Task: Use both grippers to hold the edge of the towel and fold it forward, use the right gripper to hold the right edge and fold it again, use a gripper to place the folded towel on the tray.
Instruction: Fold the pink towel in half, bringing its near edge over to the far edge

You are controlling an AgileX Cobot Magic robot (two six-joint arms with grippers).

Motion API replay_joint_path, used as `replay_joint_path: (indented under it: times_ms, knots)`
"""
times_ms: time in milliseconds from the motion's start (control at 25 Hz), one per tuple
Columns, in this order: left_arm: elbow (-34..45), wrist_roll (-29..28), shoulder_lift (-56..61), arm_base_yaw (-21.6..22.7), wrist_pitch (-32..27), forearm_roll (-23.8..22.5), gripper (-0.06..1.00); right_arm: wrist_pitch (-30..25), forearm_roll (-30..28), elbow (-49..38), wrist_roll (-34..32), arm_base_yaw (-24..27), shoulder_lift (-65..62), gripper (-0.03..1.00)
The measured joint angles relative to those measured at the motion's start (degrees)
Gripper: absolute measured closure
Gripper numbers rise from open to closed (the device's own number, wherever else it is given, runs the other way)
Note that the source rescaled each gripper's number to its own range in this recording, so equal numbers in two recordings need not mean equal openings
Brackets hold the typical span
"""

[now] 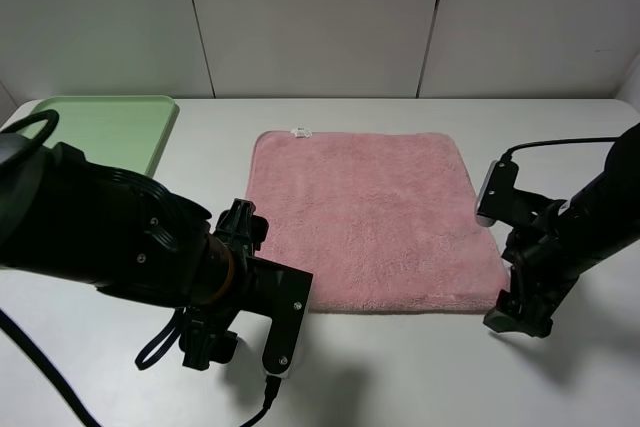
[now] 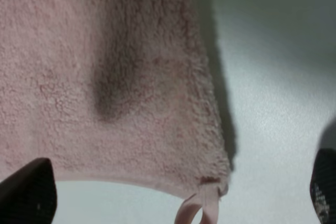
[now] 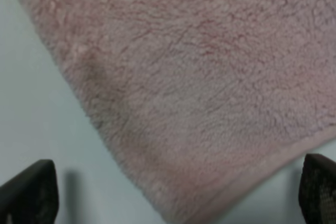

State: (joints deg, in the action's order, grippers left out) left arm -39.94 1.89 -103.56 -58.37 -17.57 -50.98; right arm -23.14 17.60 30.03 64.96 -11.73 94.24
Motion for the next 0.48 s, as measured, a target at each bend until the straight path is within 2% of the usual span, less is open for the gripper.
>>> replay_joint_path:
  times_ms: [480]
  knots:
    - [0.00, 0.00, 0.00, 0.00, 0.07, -0.01, -0.01, 2.48, 1.13, 0.10, 0.24, 0.00, 4.61, -0.03]
